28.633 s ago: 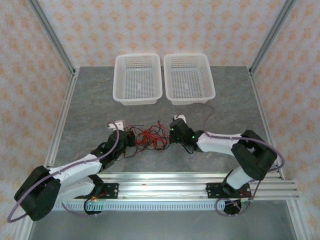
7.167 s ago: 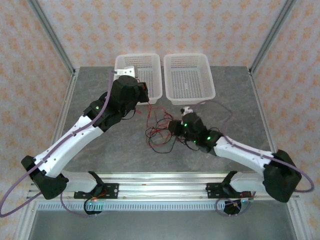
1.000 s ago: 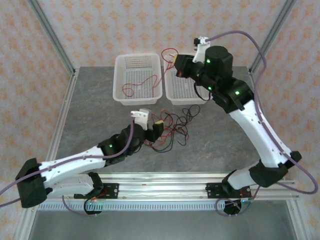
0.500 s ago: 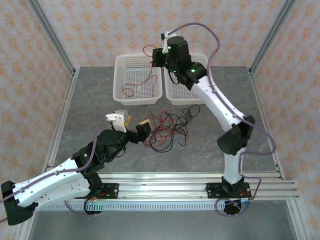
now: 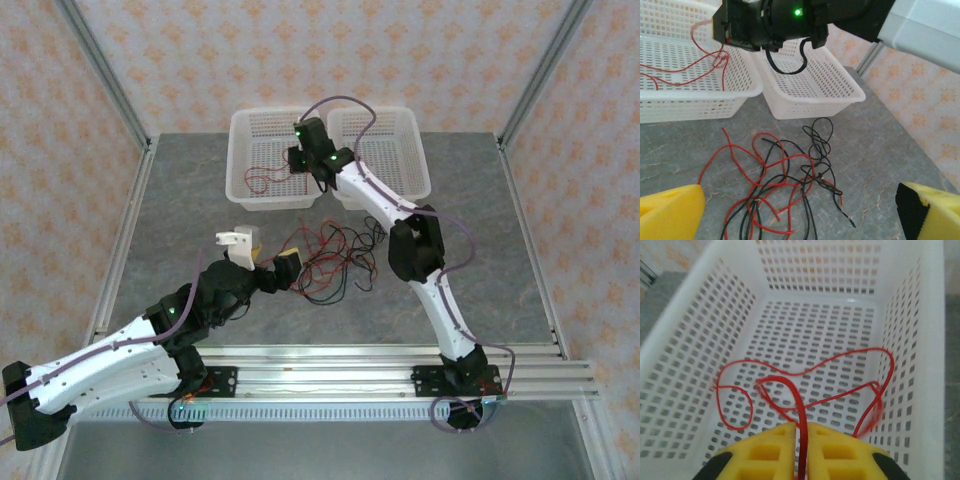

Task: Untangle the cables

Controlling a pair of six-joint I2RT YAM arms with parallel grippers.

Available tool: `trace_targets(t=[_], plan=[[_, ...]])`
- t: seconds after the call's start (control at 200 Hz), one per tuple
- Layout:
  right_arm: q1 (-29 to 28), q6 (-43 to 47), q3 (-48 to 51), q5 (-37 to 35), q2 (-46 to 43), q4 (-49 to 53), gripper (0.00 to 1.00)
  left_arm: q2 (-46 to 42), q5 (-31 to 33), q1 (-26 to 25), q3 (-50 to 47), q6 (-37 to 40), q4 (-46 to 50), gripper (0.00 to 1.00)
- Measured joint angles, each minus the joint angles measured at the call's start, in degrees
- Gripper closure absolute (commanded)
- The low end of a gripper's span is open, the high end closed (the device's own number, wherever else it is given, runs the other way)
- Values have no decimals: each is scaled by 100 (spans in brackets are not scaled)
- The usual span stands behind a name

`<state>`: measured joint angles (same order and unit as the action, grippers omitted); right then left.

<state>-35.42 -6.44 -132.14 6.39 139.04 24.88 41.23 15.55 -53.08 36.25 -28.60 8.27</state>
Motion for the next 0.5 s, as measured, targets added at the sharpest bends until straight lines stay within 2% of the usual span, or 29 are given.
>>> trace_targets(t=[0.1,0.225,0.405,0.501], plan=[[0,28,0,2,44,129,64,26,33,0,59,-50,131,4],[-2,57,-33,-22,39,129,53,105,96,0,181,-144,313,5],[-9,96,-28,-76,-81,337,52,415,236,0,498,-409,785,9],[-17,90,168,-129,-448,431,53,702,278,26,737,-625,1132,14]])
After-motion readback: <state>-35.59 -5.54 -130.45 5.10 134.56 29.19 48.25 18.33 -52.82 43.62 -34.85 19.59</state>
